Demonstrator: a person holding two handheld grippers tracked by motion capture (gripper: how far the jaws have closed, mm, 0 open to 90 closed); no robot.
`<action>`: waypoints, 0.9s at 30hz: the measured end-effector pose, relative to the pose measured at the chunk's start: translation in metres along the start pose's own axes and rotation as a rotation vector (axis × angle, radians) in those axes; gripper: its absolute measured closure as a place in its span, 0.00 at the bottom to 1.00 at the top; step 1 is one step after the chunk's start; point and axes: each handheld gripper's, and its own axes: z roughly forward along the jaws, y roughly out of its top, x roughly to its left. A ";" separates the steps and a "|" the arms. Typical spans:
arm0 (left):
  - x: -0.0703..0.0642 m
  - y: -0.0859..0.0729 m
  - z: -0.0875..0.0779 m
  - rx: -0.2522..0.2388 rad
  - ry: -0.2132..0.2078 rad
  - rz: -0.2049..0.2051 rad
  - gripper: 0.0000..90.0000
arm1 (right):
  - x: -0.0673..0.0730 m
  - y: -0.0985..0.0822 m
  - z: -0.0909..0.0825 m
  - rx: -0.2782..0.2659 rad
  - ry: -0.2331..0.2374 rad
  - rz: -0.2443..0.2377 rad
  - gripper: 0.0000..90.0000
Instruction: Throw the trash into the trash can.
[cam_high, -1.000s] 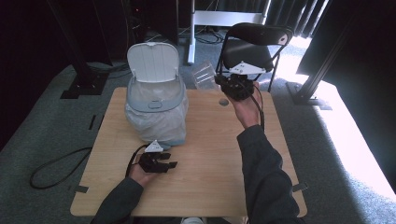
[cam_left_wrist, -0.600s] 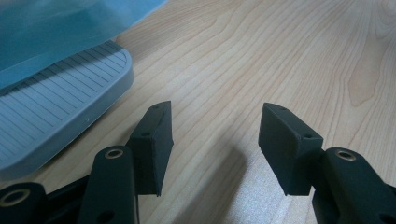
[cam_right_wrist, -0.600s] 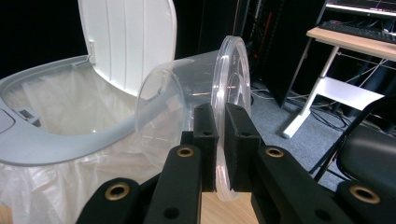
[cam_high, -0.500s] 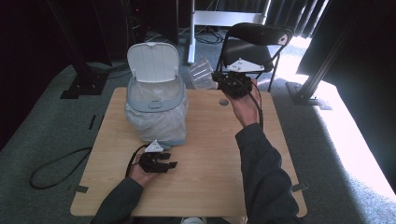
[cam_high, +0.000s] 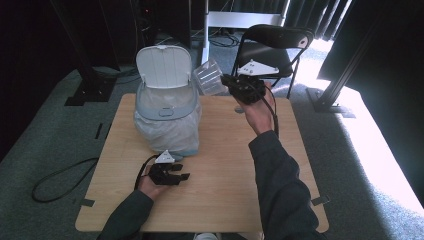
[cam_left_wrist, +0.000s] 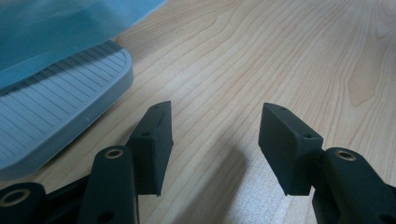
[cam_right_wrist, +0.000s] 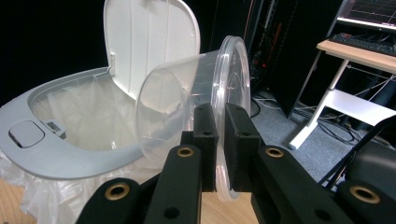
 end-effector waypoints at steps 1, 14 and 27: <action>0.000 0.000 0.000 0.000 0.000 0.001 0.50 | 0.001 0.001 0.001 -0.003 0.004 -0.001 0.93; 0.000 0.000 0.000 0.001 0.000 0.003 0.50 | 0.010 0.010 0.005 -0.023 0.034 -0.007 0.93; 0.000 0.000 0.000 0.000 -0.001 0.004 0.50 | 0.022 0.018 0.013 -0.026 0.062 -0.024 0.93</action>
